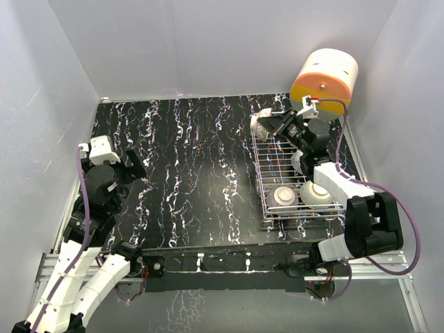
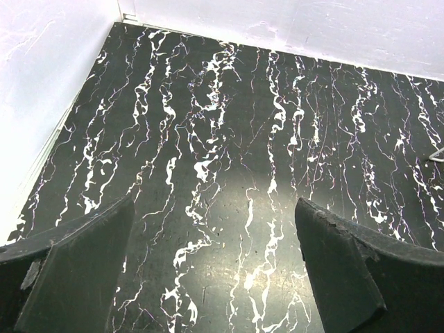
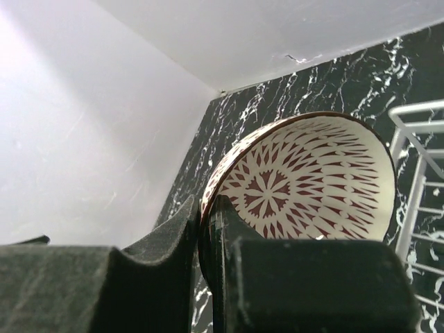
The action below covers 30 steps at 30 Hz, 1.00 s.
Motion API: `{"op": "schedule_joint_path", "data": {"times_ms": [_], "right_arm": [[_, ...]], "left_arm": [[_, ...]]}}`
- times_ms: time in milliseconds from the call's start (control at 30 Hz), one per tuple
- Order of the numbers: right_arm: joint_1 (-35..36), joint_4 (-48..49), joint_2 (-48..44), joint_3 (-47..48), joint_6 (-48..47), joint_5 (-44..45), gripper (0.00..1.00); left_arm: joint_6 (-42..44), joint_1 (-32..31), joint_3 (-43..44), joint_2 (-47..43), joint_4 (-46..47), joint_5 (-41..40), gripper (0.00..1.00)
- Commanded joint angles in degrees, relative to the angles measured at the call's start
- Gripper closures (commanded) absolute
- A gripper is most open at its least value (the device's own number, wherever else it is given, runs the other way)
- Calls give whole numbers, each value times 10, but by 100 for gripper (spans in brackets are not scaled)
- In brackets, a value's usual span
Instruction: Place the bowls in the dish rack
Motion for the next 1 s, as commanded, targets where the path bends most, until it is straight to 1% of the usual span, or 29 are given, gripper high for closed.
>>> {"op": "schedule_joint_path", "data": {"times_ms": [0,167,500,600,700,867,967], "right_arm": [[-44,169,1,-44,114,-17,92],[-75,292,51,-105,214,-10,92],[-77,416,143,-118,259,34,92],[-77,419,151,-126,253,60,92],[-76,395,149,-133,240,90,92],[-74,376,153,-133,224,103,92],[-66,359,146,-139,214,127,92]], "left_arm": [[1,-3,22,2,-3,1,3],[3,-3,26,6,-5,1,3],[2,-3,25,12,-3,1,3],[1,-3,24,11,-4,0,3],[2,-3,22,11,-4,-2,3],[3,-3,20,12,-2,-2,3],[2,-3,19,14,-1,-1,3]]}}
